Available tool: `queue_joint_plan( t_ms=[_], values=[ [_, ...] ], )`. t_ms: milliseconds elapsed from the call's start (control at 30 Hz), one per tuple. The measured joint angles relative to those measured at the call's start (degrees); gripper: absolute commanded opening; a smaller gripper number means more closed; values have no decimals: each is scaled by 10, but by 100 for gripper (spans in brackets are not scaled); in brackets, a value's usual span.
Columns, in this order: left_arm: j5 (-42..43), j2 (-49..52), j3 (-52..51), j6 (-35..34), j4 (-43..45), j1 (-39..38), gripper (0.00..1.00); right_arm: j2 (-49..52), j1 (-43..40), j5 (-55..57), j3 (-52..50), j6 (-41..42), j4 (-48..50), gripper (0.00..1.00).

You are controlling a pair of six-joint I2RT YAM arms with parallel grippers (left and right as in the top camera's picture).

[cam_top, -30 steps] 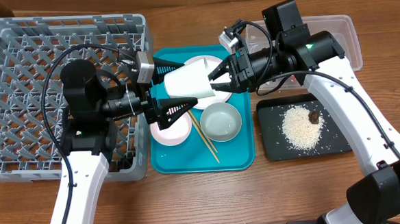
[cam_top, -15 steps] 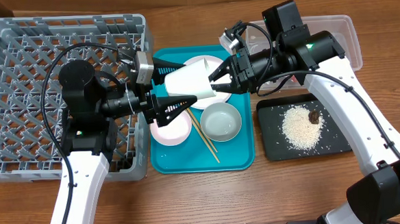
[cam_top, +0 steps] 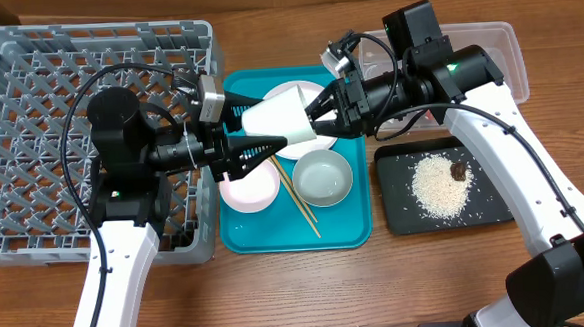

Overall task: Sort waste into correct bins and load items into the dishwasher
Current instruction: 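Hand the paper cup from the right gripper to the left gripper, then place the paper cup in the dish rack with left gripper, retract right arm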

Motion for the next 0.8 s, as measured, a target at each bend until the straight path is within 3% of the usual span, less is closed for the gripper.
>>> queue_joint_plan(
  t_ms=[133,267,600,800],
  values=[
    [-26,0,0,6,-42,0,49,0,-1,35,0,0,-2,40],
    [-63,0,0,18,-90,9,47,0,-9,123,0,-1,-30,43],
    [-215,0,2,37,-275,108,15,0,-89,420,-1,-10,-131,44],
    [-336,0,3,36,-389,203,4,-13,-139,539,-2,-43,-181,45]
  ],
)
